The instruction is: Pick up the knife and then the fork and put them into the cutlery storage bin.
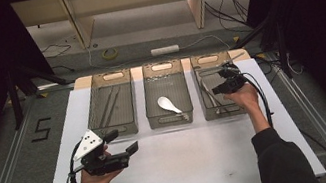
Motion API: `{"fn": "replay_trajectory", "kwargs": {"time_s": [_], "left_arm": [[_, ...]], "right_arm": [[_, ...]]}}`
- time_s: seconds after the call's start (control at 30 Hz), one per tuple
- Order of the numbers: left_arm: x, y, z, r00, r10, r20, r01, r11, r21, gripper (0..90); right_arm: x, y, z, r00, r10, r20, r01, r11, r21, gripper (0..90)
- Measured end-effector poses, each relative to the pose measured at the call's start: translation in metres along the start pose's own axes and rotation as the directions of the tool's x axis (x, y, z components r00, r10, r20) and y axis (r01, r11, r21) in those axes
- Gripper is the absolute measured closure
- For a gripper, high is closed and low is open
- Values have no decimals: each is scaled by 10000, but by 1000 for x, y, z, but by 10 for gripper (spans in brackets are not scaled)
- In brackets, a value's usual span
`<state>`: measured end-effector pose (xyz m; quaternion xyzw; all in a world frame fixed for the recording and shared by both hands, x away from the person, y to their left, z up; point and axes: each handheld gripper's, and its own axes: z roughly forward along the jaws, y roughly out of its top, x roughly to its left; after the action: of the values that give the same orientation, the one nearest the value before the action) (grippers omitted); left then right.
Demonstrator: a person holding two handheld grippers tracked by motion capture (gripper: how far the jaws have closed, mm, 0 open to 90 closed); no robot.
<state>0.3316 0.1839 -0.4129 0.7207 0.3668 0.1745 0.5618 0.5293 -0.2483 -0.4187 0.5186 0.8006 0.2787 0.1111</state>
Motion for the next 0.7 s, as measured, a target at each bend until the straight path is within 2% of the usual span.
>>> {"fn": "replay_trajectory", "kwargs": {"time_s": [0.3, 0.7], "left_arm": [[0, 0, 0, 10000, -18, 8, 18, 10000, 1, 157], [0, 0, 0, 10000, -23, -3, 23, 10000, -13, 156]], "right_arm": [[2, 0, -10, 9997, -95, -230, 87, 9994, -346, 657], [12, -5, -28, 9985, -172, -521, 115, 9941, -1081, 452]]}}
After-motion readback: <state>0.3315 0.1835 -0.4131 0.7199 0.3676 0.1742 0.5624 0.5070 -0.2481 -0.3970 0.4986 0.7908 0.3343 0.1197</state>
